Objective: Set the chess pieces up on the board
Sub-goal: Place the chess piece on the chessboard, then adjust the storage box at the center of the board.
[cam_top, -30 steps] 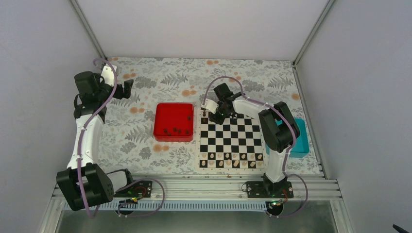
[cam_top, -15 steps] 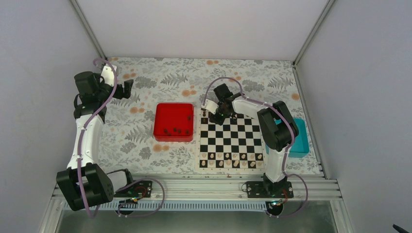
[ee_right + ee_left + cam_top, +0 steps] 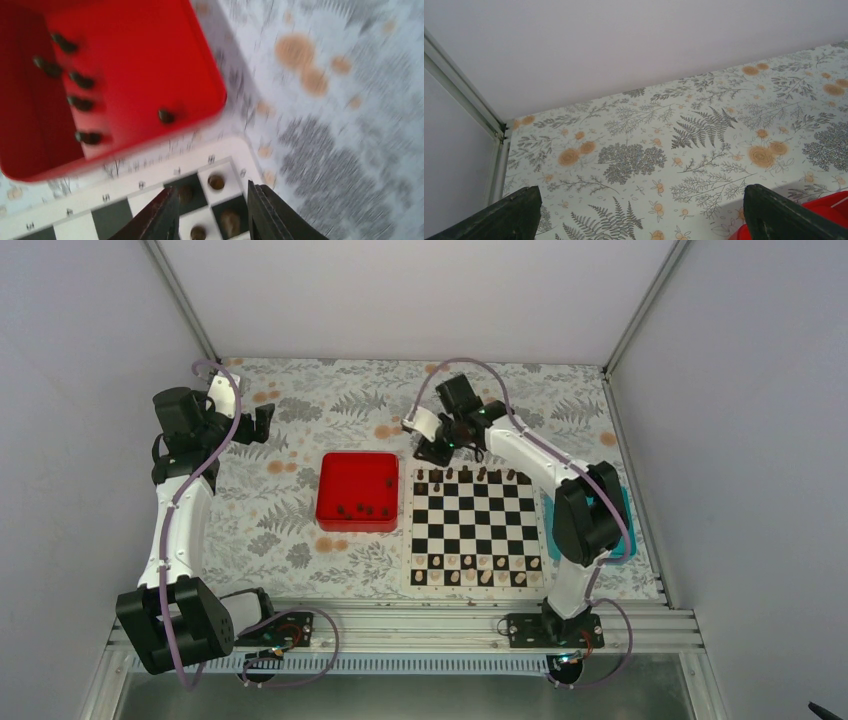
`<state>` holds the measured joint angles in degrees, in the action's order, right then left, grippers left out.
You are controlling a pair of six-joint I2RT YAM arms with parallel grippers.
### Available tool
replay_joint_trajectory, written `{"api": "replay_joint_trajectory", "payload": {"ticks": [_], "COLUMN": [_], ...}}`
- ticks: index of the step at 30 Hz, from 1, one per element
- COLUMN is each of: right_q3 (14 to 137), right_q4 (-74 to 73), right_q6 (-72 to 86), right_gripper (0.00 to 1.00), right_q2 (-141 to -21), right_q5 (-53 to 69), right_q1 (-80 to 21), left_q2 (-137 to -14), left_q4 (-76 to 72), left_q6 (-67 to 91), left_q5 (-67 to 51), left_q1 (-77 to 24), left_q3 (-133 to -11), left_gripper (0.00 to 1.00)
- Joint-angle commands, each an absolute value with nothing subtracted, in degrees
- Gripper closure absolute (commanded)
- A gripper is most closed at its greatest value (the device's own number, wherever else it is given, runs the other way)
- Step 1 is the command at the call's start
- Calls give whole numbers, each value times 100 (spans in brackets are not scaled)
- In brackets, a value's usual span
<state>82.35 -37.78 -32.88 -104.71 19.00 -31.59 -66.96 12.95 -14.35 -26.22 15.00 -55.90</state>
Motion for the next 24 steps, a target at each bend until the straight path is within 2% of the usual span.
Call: {"api": "replay_joint_trajectory", "payload": {"ticks": [1,13,24], "right_q3": [8991,10958,11441], "right_q4": [-4200,-4894,-5386], "right_q6": [-3321,-3567,-4007], "right_gripper": [62,55,43], "right_q2": [-10553,-12385,-12793], "right_q5": [1965,988,-211], "right_q1": [-3585,-4517,-4841], "left_q2": [-6651,-6636,-6652], "left_q4": [1281,1290,1256], "left_q6": [-1450,-1450,-1450], "left_q5": [-2753,-2705,-2736], "left_q1": [1538,1537,1538], "left_q3": [-5585,-5589,-5573], "left_gripper": [0,0,0]}}
